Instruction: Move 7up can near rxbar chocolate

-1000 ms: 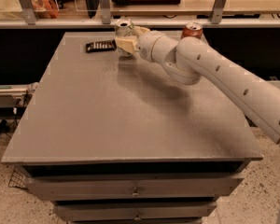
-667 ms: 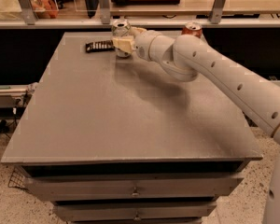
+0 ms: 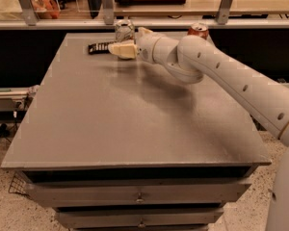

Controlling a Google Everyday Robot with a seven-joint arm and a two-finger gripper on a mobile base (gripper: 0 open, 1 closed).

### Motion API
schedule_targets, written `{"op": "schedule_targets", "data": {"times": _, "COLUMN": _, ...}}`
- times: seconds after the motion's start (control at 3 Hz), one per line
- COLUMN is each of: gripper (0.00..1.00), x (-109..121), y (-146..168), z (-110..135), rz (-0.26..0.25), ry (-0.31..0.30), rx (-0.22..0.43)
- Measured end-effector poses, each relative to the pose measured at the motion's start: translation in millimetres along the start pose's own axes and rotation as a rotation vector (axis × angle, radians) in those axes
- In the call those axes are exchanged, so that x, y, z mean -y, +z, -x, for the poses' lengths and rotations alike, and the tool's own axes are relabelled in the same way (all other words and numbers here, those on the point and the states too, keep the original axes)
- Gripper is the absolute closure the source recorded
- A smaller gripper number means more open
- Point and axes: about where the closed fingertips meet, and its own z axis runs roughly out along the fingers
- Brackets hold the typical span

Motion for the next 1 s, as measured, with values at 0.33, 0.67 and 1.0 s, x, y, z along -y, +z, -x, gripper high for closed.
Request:
{"op": "schedule_targets", "data": {"times": 0.33, "gripper": 0.0, "x": -1, "y": -3, "z": 0, "rz": 0.003, "ry": -0.001, "rx": 0.005}}
{"op": "schedule_targets", "data": {"times": 0.67, "gripper": 0.0, "x": -8, "y": -34, "z": 6, "rz": 0.034, "ry": -0.024, "rx": 0.069}}
{"op": "schedule_targets", "data": {"times": 1.0, "gripper": 0.0, "x": -49, "y": -98, "z": 12, "rz": 0.101, "ry": -0.104, "rx": 0.162}}
